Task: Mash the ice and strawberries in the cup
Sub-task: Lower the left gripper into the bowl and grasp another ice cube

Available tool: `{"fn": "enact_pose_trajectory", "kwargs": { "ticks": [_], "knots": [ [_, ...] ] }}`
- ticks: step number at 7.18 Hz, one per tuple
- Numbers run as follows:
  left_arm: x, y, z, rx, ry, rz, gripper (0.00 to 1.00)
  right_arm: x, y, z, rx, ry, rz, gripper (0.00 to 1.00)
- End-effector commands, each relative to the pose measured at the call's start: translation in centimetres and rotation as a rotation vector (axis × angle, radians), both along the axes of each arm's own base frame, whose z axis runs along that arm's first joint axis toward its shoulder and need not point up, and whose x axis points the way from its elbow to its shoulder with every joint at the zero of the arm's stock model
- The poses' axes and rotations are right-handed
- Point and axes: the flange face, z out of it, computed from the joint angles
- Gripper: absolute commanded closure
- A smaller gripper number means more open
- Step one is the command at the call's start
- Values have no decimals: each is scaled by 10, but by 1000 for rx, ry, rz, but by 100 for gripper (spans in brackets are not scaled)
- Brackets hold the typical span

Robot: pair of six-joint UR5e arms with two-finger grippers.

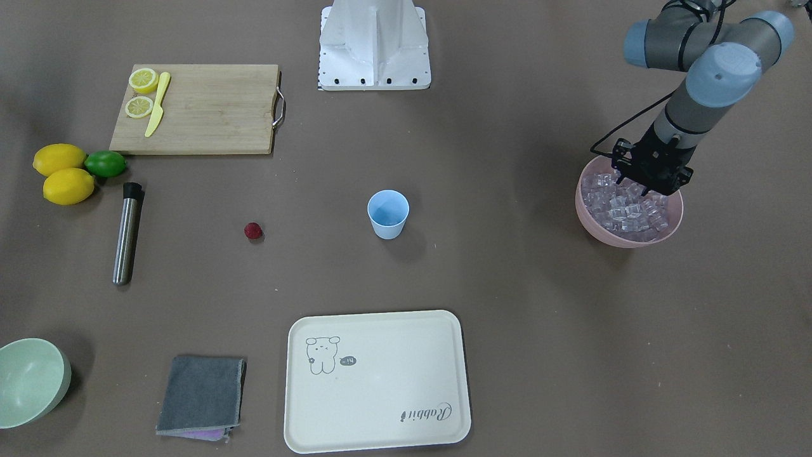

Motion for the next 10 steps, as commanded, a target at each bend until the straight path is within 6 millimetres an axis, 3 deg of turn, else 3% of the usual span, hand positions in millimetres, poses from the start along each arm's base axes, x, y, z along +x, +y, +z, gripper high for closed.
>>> {"fn": "enact_pose_trajectory", "kwargs": {
  "ticks": [1,4,10],
  "knots": [
    [1,-1,1,1,-2,2,39,0,-1,0,0,0,0,0],
    [2,-2,2,0,-3,2,28,0,0,0,-2,0,1,0],
    [3,-3,4,-5,-6,1,34,0,-1,0,-1,-1,3,0]
  ]
}}
